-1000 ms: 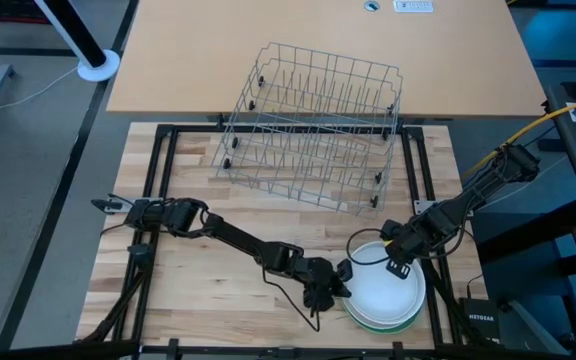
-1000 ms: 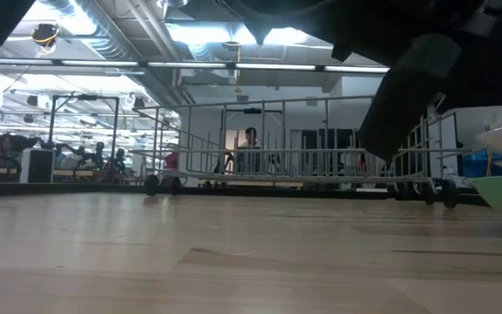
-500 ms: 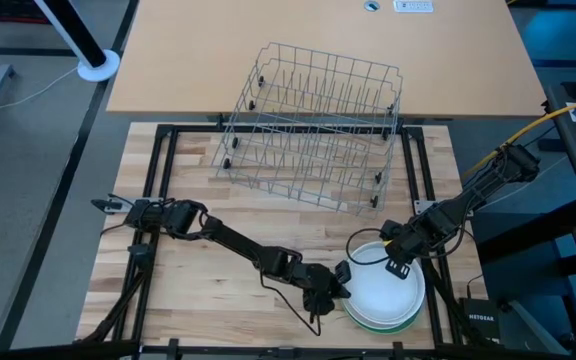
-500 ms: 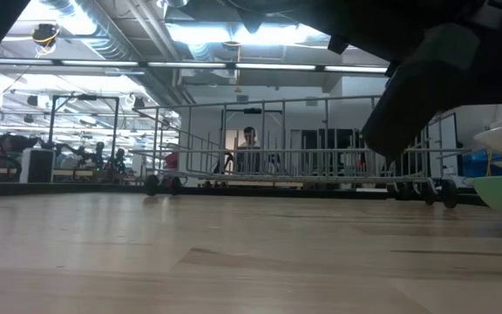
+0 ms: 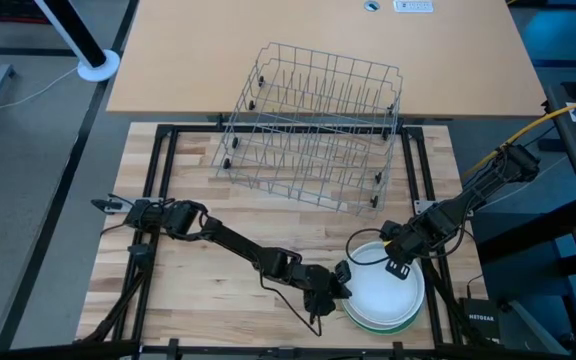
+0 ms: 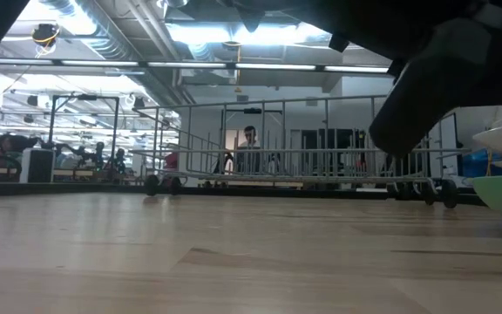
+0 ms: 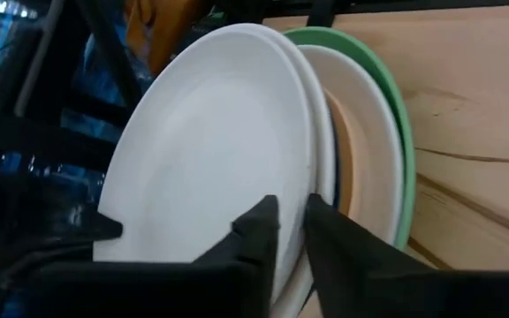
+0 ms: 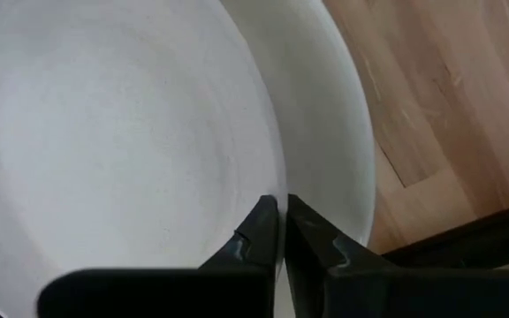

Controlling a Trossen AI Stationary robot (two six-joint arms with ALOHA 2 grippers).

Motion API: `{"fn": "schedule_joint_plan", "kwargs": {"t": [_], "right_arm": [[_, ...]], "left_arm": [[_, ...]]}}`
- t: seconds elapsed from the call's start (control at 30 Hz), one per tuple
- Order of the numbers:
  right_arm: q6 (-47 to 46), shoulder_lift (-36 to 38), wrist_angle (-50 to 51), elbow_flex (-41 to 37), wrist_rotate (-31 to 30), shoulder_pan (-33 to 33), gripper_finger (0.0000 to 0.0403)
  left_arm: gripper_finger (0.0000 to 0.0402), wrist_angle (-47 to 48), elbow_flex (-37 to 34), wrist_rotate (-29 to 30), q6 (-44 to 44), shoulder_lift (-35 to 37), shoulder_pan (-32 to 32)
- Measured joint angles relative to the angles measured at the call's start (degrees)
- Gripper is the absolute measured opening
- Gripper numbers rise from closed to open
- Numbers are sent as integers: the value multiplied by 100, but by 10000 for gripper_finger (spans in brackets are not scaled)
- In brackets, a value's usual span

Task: Sort dishes
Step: Put the white plate into the gray dishwasher rack

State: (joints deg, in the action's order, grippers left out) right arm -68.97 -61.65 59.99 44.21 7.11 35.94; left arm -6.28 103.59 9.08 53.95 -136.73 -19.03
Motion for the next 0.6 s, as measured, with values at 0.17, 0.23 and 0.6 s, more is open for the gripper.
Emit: {"fn": "schedule_joint_plan", "kwargs": {"t": [0.17, 0.23, 0.6], "right_arm": [[-7, 0, -57, 0, 2, 0, 16], [-7, 0, -145, 0, 8, 2, 13], [-4, 0, -898, 13, 191, 2, 12]], "left_arm": [[117, 1, 2, 52, 230, 2, -16], [130, 7, 2, 67, 378, 2, -23], [123, -134, -2, 185, 976, -4, -33]]}}
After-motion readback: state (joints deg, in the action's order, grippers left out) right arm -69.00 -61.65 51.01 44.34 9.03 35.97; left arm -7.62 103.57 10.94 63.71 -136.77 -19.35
